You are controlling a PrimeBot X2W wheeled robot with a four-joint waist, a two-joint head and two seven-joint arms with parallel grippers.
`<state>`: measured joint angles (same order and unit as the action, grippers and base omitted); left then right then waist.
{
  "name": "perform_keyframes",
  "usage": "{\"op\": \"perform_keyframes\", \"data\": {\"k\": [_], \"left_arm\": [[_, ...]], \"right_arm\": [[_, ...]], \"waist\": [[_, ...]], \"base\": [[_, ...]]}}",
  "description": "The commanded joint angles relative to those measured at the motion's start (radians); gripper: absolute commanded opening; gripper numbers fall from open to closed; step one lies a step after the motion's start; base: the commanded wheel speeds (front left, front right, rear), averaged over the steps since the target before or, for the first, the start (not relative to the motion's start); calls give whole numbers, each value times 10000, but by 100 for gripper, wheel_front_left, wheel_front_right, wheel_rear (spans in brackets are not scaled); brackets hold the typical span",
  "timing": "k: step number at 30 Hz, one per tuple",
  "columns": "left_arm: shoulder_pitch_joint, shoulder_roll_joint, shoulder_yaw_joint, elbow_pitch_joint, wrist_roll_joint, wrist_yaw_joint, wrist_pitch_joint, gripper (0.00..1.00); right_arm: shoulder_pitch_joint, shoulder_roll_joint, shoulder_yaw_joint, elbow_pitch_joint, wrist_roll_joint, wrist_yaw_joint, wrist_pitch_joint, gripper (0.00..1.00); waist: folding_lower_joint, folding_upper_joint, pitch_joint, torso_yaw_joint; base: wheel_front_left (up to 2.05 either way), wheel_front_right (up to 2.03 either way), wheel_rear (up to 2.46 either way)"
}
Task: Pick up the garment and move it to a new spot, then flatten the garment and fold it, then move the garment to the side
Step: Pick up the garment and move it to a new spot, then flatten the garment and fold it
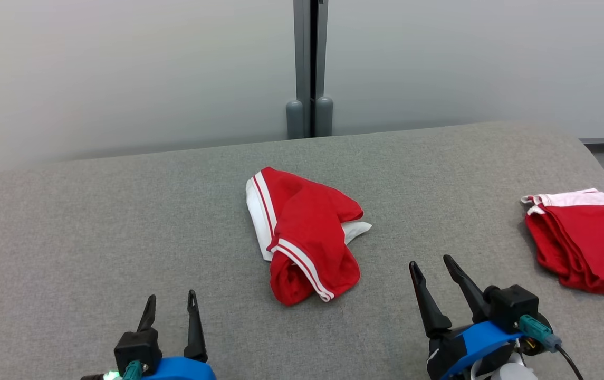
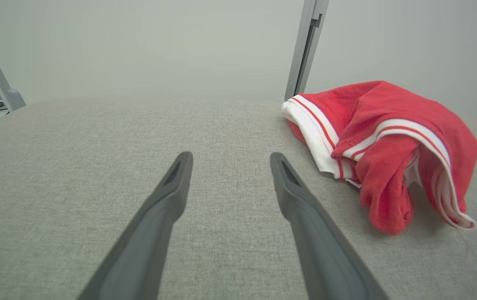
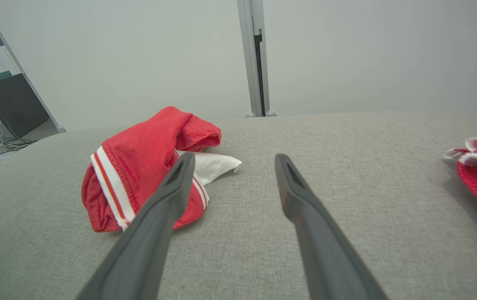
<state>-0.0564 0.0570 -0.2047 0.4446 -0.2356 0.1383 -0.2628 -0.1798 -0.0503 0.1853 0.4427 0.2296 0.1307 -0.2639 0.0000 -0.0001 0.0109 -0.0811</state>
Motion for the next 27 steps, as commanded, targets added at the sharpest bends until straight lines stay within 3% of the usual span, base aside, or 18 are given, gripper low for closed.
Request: {"op": "perform_keyframes", "data": {"k": [1,8,12,21,27], "left_arm": [[270,-14,183,-155,141,-81,-28,100],[657,-61,513,-293,278,-247,-28,100],[449,-69,207,-333,67,-281,-28,100],[-5,-66,-614,-365,-398,24,-28,100],[-194,-66,-1178,-441,-780,264,-28,100]], "right_arm": [[234,-22,-12,67,-89,1,-4,100],[371,-20,107,188,-227,1,-4,100],[226,-19,494,330,-453,1,-3,100],[-486,-22,1691,1244,-1354,1,-4,100],[-1052,-22,1569,2022,-1854,1,-3,96]], "waist": [[0,1,-49,30],[0,1,-33,131],[0,1,73,314],[0,1,643,1212],[0,1,1006,1940]], "base": [[0,0,0],[0,0,0],[0,0,0],[0,0,0],[0,0,0]]}}
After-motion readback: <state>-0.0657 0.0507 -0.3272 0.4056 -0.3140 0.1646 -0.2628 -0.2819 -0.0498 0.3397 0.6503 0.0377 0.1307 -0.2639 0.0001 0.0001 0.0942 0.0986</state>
